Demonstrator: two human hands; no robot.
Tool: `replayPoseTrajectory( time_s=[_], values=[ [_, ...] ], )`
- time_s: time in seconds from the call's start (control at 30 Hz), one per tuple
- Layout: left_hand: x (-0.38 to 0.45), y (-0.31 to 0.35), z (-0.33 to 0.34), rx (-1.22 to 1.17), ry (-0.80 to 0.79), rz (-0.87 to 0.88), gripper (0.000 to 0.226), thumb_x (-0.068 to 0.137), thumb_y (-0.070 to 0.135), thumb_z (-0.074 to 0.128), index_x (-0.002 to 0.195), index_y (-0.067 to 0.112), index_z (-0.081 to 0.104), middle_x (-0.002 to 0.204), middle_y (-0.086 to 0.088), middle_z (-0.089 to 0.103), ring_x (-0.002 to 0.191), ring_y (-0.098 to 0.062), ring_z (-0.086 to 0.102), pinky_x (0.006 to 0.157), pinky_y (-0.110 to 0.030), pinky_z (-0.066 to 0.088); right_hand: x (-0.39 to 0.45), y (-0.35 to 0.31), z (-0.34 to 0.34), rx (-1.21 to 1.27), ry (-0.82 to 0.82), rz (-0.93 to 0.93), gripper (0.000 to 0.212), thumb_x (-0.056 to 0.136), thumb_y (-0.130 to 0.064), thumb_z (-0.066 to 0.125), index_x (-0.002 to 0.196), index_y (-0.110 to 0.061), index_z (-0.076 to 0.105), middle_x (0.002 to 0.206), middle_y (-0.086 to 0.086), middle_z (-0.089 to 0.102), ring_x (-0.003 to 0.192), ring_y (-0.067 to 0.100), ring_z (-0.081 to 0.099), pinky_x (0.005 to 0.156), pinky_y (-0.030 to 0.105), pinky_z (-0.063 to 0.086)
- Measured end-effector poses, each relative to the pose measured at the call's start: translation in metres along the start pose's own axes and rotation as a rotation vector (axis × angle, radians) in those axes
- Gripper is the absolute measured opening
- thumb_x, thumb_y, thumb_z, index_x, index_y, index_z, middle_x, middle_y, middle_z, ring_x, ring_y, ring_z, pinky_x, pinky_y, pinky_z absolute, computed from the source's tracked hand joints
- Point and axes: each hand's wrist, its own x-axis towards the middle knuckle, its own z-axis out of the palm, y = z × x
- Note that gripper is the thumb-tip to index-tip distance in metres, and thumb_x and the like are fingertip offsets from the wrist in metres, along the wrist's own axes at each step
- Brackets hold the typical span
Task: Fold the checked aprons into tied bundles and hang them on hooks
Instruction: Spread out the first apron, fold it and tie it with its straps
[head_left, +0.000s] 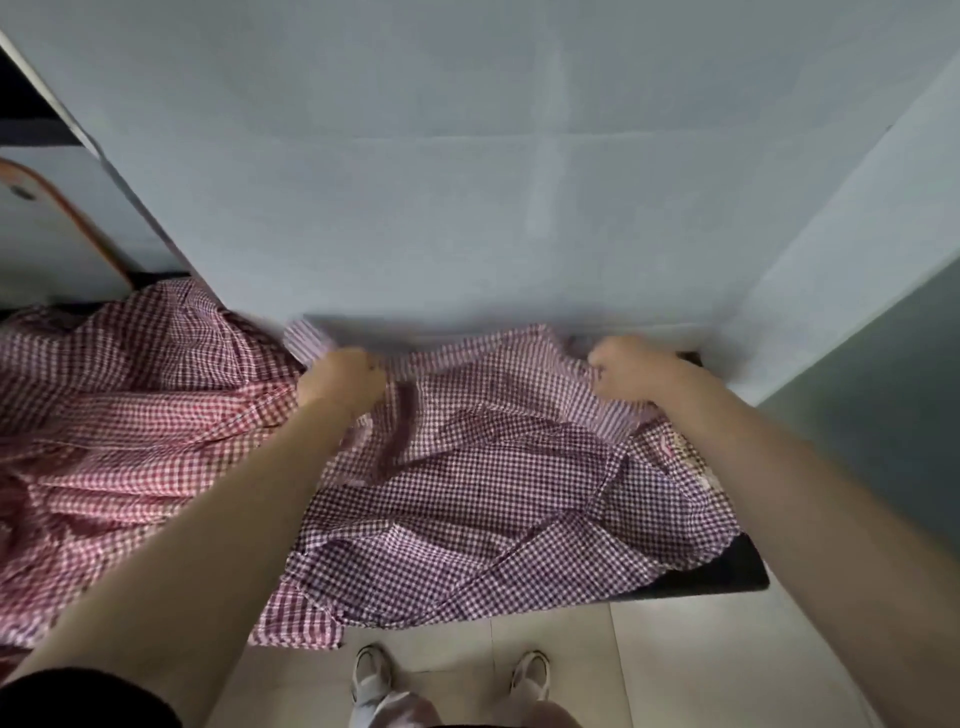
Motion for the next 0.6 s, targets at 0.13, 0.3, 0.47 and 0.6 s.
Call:
replayPoseTrajectory(
  time_s=[0.13, 0.3, 0.47, 0.6],
  values=[
    [-0.011, -0.009, -0.003, 0.417, -0.800, 0.005, 0.030, 0.087, 0.026, 0.063, 0.112, 0.010, 0.071, 0.075, -0.001, 0.075, 0.076, -0.017, 0.070, 0.082, -0.035, 0.058, -0.011, -0.014, 0.017, 0.034, -0.743, 0.174, 0.085, 0.072, -0.051, 0.083, 0.142, -0.014, 0.052, 0.144, 0.008, 0.052, 0.121, 0.028, 0.057, 0.095, 0.038, 0.050],
    [-0.017, 0.002, 0.001, 0.336, -1.119, -0.062, 0.061, 0.095, 0.065, 0.046, 0.104, 0.011, 0.073, 0.102, -0.008, 0.072, 0.087, -0.021, 0.066, 0.077, -0.031, 0.053, -0.015, -0.023, 0.039, 0.275, -1.121, 0.360, 0.083, 0.078, -0.082, 0.056, 0.109, -0.008, 0.075, 0.103, 0.010, 0.075, 0.100, 0.028, 0.071, 0.092, 0.042, 0.055],
    [-0.006, -0.002, 0.061, 0.217, -0.083, 0.148, 0.033, 0.093, 0.036, 0.053, 0.117, 0.018, 0.067, 0.122, -0.012, 0.064, 0.112, -0.032, 0.060, 0.087, -0.042, 0.051, 0.010, -0.041, 0.085, 0.264, -0.212, 0.237, 0.033, 0.095, -0.039, 0.058, 0.104, -0.009, 0.068, 0.100, 0.007, 0.067, 0.085, 0.022, 0.062, 0.078, 0.033, 0.050],
    [-0.018, -0.021, 0.095, 0.256, -0.152, -0.051, 0.048, 0.095, 0.034, 0.055, 0.140, 0.023, 0.042, 0.147, -0.016, 0.036, 0.133, -0.037, 0.036, 0.098, -0.051, 0.043, 0.018, -0.088, 0.124, 0.438, -0.133, 0.178, 0.058, 0.092, -0.035, 0.068, 0.141, -0.017, 0.044, 0.135, 0.013, 0.051, 0.113, 0.030, 0.059, 0.093, 0.042, 0.050]
  ],
)
